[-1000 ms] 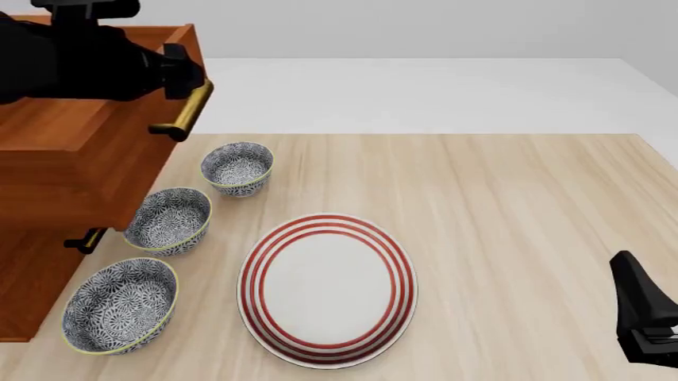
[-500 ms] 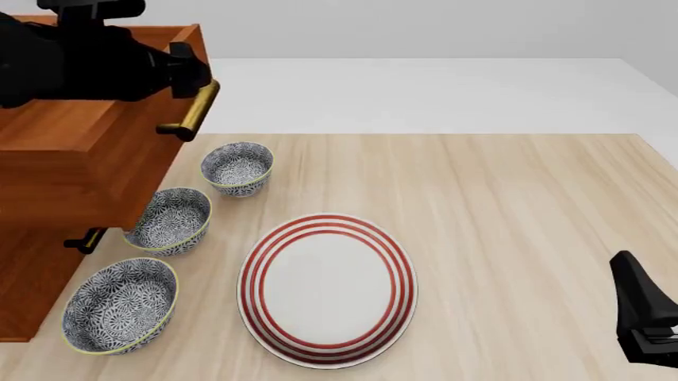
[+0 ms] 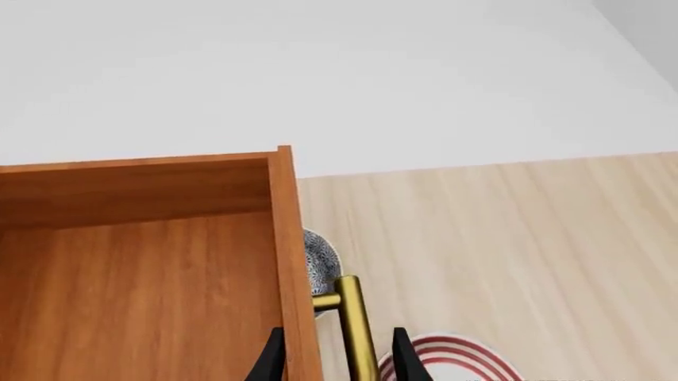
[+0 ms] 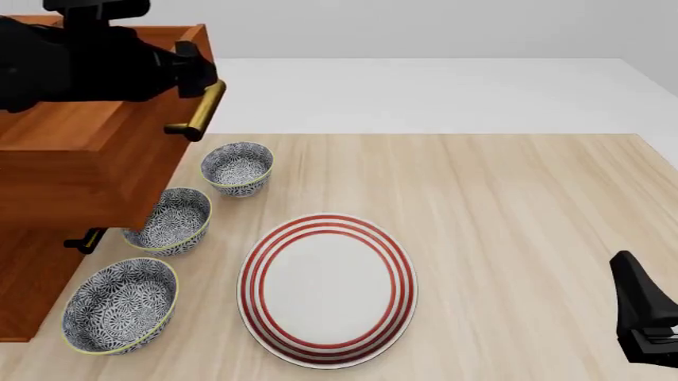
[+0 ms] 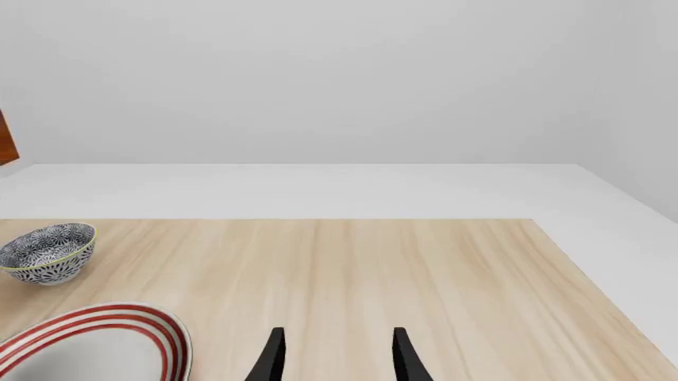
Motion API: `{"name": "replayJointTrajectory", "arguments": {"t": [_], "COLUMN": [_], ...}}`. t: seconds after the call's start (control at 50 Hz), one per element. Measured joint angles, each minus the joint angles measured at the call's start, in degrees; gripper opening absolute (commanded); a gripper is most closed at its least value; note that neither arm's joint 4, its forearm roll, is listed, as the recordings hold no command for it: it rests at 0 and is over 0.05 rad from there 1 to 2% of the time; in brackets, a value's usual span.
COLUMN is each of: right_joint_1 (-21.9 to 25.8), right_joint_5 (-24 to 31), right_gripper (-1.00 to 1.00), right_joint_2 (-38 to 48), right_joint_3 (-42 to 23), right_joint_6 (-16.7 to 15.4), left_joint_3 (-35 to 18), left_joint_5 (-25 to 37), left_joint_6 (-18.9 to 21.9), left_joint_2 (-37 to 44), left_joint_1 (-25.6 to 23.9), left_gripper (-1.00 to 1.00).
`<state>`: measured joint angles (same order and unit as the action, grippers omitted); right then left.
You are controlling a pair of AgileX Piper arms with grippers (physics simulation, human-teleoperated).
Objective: Open the top drawer of the cabinet.
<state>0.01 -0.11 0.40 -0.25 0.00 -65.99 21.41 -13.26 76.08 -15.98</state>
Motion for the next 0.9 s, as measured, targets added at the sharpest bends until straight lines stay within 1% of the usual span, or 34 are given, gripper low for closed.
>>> {"name": "replayJointTrajectory", "arguments": {"t": [0.46, 0.9], "right_joint_1": [0.0, 0.0], "right_joint_5": [0.0, 0.0], "right_gripper": [1.00, 1.00], "right_joint_2": [0.0, 0.0], "right_joint_3": [0.0, 0.0], "right_joint_6": [0.0, 0.0], "left_joint_3": [0.0, 0.6], "left_joint_5": [0.0, -0.4], "left_joint_6": [0.1, 2.0], "left_joint_2": [0.1, -0.5], "left_joint_1": [-1.1, -1.1], "left_gripper": [1.00, 1.00]}}
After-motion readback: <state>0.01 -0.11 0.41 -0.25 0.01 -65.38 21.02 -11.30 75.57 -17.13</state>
